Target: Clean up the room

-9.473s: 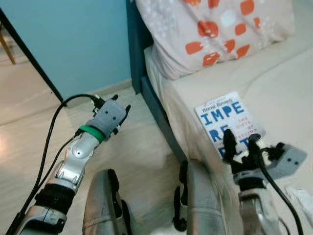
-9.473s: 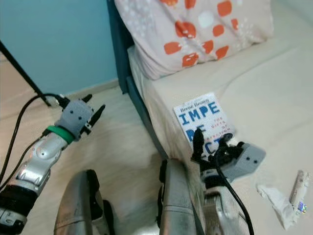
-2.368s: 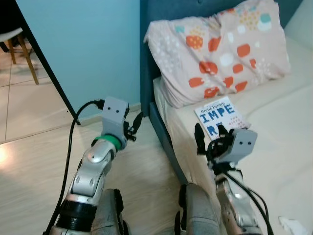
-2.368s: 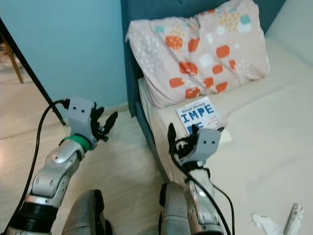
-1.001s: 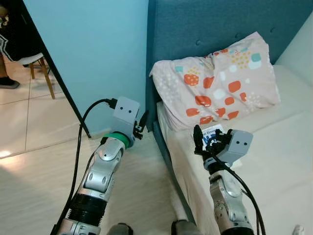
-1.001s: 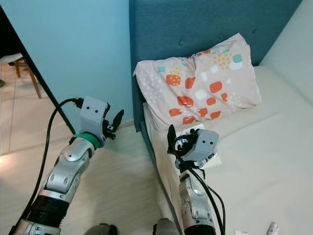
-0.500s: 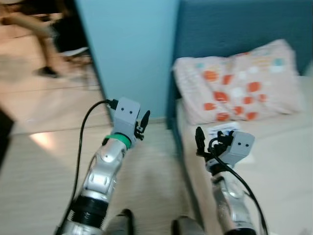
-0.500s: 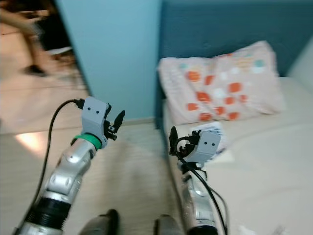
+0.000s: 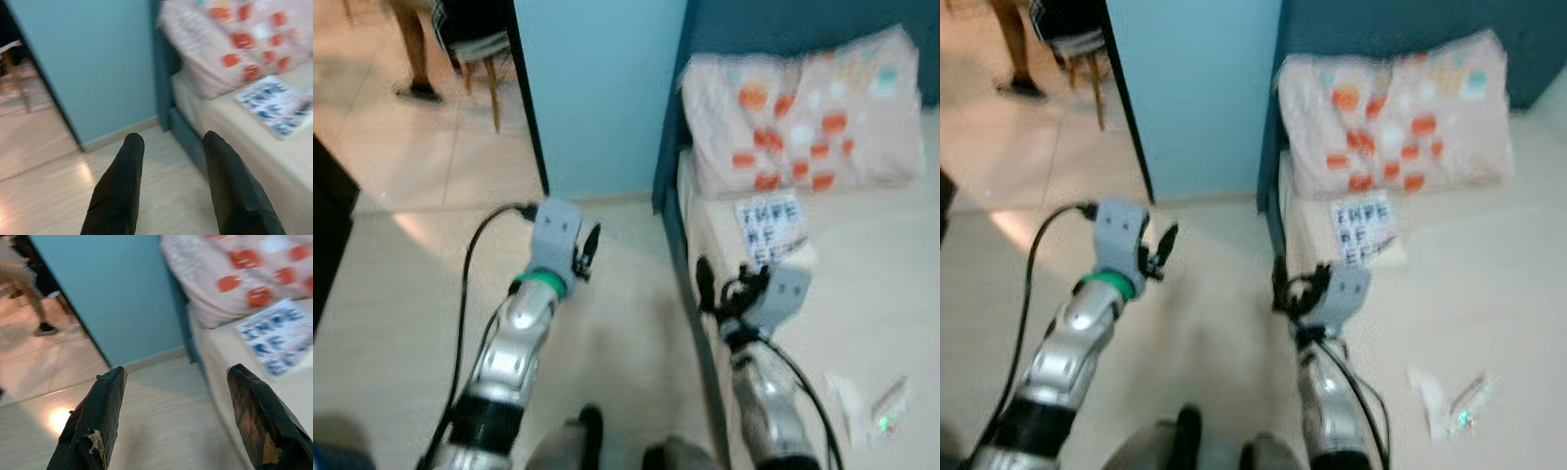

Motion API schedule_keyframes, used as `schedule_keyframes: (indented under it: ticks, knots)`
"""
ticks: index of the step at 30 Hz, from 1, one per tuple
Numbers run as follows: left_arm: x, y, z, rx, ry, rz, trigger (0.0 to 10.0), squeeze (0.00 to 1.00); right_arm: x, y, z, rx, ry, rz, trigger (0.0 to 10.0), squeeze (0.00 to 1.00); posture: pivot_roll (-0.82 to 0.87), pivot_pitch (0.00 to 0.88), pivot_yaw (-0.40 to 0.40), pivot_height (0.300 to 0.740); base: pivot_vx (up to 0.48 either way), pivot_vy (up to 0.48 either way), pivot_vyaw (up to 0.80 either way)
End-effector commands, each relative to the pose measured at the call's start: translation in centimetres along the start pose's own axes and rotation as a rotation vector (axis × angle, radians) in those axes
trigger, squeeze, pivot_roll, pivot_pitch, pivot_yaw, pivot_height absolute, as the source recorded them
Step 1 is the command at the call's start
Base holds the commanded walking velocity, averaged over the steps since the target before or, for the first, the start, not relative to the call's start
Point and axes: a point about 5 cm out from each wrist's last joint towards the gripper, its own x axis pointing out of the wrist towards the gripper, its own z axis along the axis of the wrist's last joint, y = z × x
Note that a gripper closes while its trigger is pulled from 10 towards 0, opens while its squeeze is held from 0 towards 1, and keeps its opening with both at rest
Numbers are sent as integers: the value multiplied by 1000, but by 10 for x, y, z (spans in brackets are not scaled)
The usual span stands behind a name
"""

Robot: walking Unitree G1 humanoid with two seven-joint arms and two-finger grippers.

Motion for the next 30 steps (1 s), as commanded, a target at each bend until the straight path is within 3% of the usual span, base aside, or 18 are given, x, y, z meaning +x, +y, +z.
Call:
schedule_keyframes:
  ticks: [1, 8, 30]
  knots:
    - [-1, 0, -4, 16, 17, -4, 10000, 0, -5, -1, -8, 9, 28, -11, 10000, 0, 46, 46, 13, 736, -368, 0, -800]
    - [-1, 0, -4, 19, 16, -9, 10000, 0, -5, -2, -9, 7, 31, -13, 10000, 0, 45, 40, 15, 736, -370, 0, -764]
    - [-2, 1, -7, 33, 24, -9, 10000, 0, -7, -1, -13, -2, 41, -10, 10000, 0, 52, 50, 22, 736, -371, 0, 0]
